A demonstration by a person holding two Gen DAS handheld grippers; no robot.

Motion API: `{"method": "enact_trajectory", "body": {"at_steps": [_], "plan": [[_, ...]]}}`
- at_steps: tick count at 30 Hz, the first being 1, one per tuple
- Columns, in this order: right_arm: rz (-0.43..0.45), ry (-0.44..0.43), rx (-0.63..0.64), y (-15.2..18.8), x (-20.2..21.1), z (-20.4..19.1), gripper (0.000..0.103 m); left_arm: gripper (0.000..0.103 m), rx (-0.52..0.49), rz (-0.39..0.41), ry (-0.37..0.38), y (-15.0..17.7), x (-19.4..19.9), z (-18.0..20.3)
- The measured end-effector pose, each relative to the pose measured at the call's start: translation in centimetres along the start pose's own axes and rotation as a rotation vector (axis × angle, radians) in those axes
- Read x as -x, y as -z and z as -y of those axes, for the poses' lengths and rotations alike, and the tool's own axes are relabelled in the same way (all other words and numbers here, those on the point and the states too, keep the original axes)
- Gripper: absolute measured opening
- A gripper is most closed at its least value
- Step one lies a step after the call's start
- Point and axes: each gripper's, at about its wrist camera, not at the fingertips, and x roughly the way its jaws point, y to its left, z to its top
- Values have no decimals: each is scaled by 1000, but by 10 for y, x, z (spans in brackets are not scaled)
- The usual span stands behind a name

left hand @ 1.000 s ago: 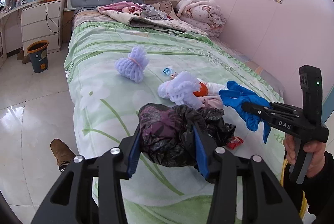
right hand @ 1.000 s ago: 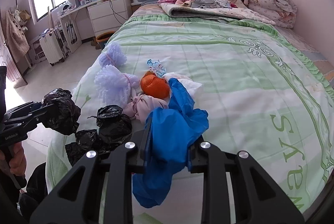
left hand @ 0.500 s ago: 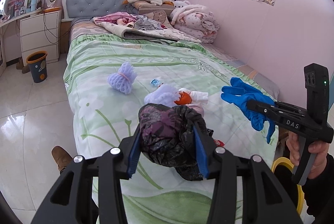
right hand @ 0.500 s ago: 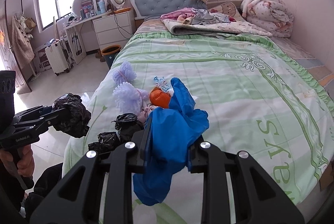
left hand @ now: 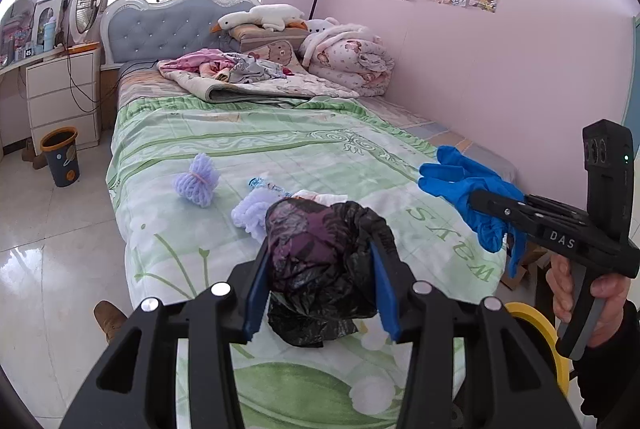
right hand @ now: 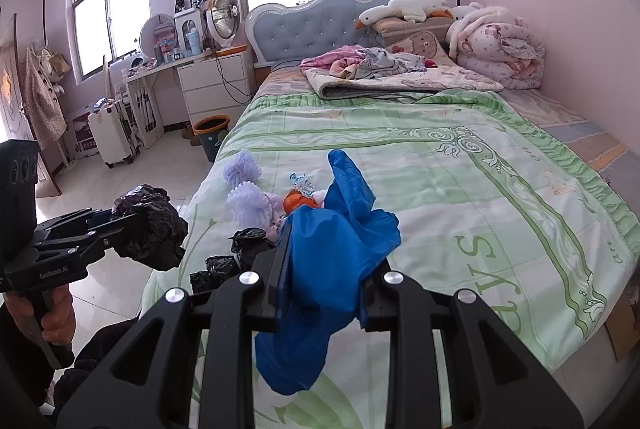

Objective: Collect trash
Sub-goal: 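Carry the glove and black bag over the yellow bin and release both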

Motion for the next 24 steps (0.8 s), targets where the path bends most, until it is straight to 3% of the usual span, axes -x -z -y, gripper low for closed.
{"method": "enact_trajectory", "body": {"at_steps": [7,24], "plan": [[35,22,-18,8,40,13,24,43,-47,18,46,-3,12,36],[72,113,-85,46,123,55,25,43,-156,-49,201,20,-2,123]]}}
